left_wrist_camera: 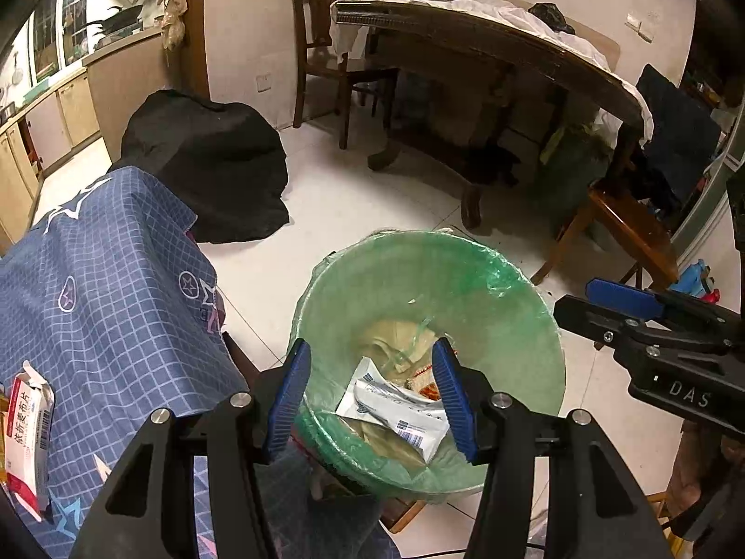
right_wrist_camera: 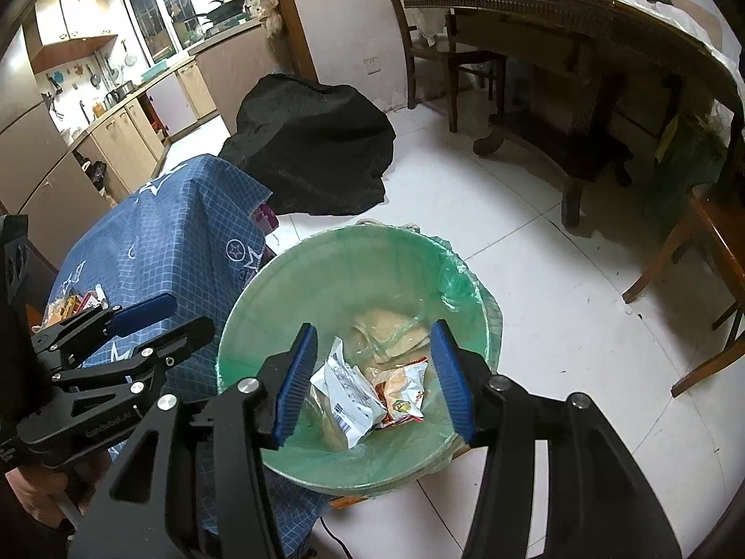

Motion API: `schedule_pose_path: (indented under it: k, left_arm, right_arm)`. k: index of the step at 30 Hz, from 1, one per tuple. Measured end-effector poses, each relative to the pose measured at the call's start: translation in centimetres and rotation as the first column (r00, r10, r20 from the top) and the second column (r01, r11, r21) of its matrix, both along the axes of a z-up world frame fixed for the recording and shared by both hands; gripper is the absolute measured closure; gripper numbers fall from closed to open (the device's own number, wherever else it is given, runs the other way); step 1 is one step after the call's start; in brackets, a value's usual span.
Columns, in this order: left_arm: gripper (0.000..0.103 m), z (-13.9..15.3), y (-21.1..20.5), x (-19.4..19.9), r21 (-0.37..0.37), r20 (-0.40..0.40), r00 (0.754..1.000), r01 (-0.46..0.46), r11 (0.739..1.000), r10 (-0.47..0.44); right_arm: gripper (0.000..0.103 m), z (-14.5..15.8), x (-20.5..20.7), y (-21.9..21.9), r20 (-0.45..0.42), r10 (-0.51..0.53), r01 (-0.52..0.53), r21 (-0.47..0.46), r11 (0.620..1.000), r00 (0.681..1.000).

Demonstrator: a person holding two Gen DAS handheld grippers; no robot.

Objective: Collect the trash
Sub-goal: 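Open both grippers to drop the items into the bin, then return both tools to the bed and grasp the green scrub pad with left gripper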

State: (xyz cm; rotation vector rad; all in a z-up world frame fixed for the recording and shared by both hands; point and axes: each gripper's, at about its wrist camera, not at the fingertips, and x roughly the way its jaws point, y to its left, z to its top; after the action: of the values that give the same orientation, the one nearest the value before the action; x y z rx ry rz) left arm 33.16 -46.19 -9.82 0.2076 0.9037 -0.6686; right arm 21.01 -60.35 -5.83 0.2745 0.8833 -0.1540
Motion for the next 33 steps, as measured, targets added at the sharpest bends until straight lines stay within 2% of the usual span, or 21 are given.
schedule_pose_path:
  k: [6,9,12,13,14,17,19,21,23,24,26,29,31,33]
  left_arm:
    - [0.047,0.6,0.6,-0.4,0.001,0.011,1.000,-0.009,1.000,0.009]
    - [0.047,0.8,1.3,-0.6,0.006,0.019,1.000,-0.014,1.000,0.014]
    - [0.042,2.0,3.7,-1.7,-0.001,0.070,0.997,-0.010,1.000,0.010]
    - [0.037,2.5,5.0,-2.2,-0.002,0.096,0.995,-0.015,1.000,0.015]
    - [0.032,3.0,6.7,-2.7,-0.007,0.125,0.992,-0.022,1.000,0.022]
    - [0.025,4.4,14.2,-4.4,-0.032,0.200,0.976,-0.085,0.996,0.090]
    - [0.021,4.9,21.0,-5.7,-0.048,0.248,0.952,-0.172,0.984,0.179]
    - [0.018,5.0,28.5,-7.4,-0.048,0.303,0.915,-0.265,0.963,0.267]
    - [0.017,4.5,34.8,-9.1,-0.002,0.350,0.894,-0.298,0.955,0.279]
    - [0.017,3.8,38.3,-9.9,0.048,0.373,0.882,-0.328,0.944,0.287]
    - [0.017,2.5,44.9,-10.8,0.093,0.336,0.893,-0.349,0.932,0.301]
    - [0.017,1.1,51.4,-11.5,0.142,0.306,0.902,-0.360,0.922,0.305]
    - [0.017,-0.1,53.3,-11.4,0.183,0.297,0.914,-0.339,0.923,0.276]
    - [0.017,-1.4,53.6,-11.4,0.244,0.302,0.934,-0.270,0.931,0.192]
  right_arm:
    - [0.049,0.6,-0.2,0.6,0.009,0.004,-0.004,-0.011,1.000,1.000]
    - [0.043,1.0,-0.6,1.0,0.025,0.002,-0.002,-0.023,1.000,1.000]
    - [0.035,2.6,-1.8,2.4,0.107,-0.003,0.012,-0.088,0.996,0.994]
    - [0.030,3.4,-2.6,3.1,0.152,0.005,0.010,-0.098,0.995,0.988]
    - [0.025,4.3,-3.8,4.1,0.211,0.021,0.001,-0.102,0.995,0.977]
    - [0.018,5.1,-6.0,6.6,0.298,0.071,-0.044,-0.094,0.995,0.952]
    - [0.018,4.8,-7.2,8.9,0.329,0.119,-0.099,-0.076,0.992,0.937]
    - [0.018,4.2,-7.8,10.7,0.342,0.166,-0.153,-0.064,0.986,0.925]
    - [0.018,3.1,-8.0,13.2,0.332,0.230,-0.226,-0.051,0.973,0.915]
    - [0.018,2.7,-8.0,14.2,0.324,0.255,-0.253,-0.049,0.966,0.911]
    - [0.018,1.7,-7.5,16.4,0.300,0.304,-0.306,-0.042,0.951,0.904]
    - [0.018,0.6,-6.0,19.7,0.265,0.363,-0.371,-0.023,0.928,0.893]
    - [0.018,0.1,-4.5,22.5,0.229,0.418,-0.430,0.000,0.903,0.879]
    - [0.018,-0.4,-3.4,24.8,0.211,0.458,-0.477,0.046,0.878,0.863]
